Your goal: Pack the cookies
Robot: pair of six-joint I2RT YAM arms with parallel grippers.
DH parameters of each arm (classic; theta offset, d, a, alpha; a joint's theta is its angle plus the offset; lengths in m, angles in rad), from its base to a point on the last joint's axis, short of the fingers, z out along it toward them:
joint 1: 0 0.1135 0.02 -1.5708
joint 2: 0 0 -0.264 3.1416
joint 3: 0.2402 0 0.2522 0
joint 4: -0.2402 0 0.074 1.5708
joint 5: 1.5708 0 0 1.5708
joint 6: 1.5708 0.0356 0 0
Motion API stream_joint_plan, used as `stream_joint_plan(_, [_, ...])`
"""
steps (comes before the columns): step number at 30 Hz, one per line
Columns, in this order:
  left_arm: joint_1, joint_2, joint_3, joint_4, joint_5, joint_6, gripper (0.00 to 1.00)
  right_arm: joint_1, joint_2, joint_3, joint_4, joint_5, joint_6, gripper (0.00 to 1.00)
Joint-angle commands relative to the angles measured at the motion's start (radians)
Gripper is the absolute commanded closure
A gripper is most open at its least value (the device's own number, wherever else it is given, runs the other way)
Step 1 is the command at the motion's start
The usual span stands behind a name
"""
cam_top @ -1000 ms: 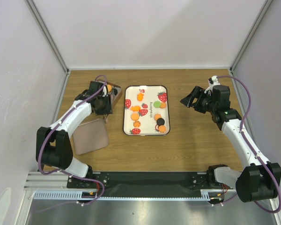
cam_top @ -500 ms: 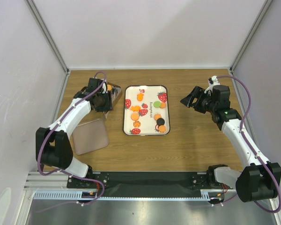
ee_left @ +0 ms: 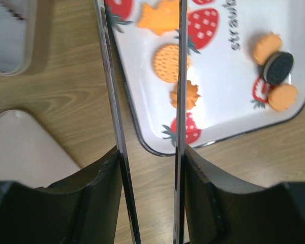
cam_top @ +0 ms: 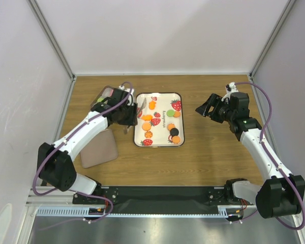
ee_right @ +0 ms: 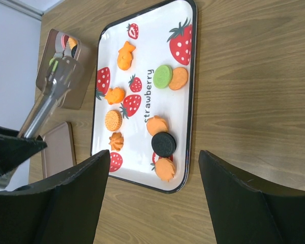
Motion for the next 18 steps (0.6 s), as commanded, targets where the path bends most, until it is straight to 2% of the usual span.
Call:
stream_joint_plan(1, [-0.07,-0.02,0.038,0.003,-0.038,-0.028,0.49,0.006,-0.003,0.025,0.024,0.011,-0.016,0.23])
stream_joint_plan(18, [-0.308,0.158,0.119,0.059,-0.041,-0.066,0.5,0.006,-0.005,0.025,0.026,0.015,-0.019,0.23])
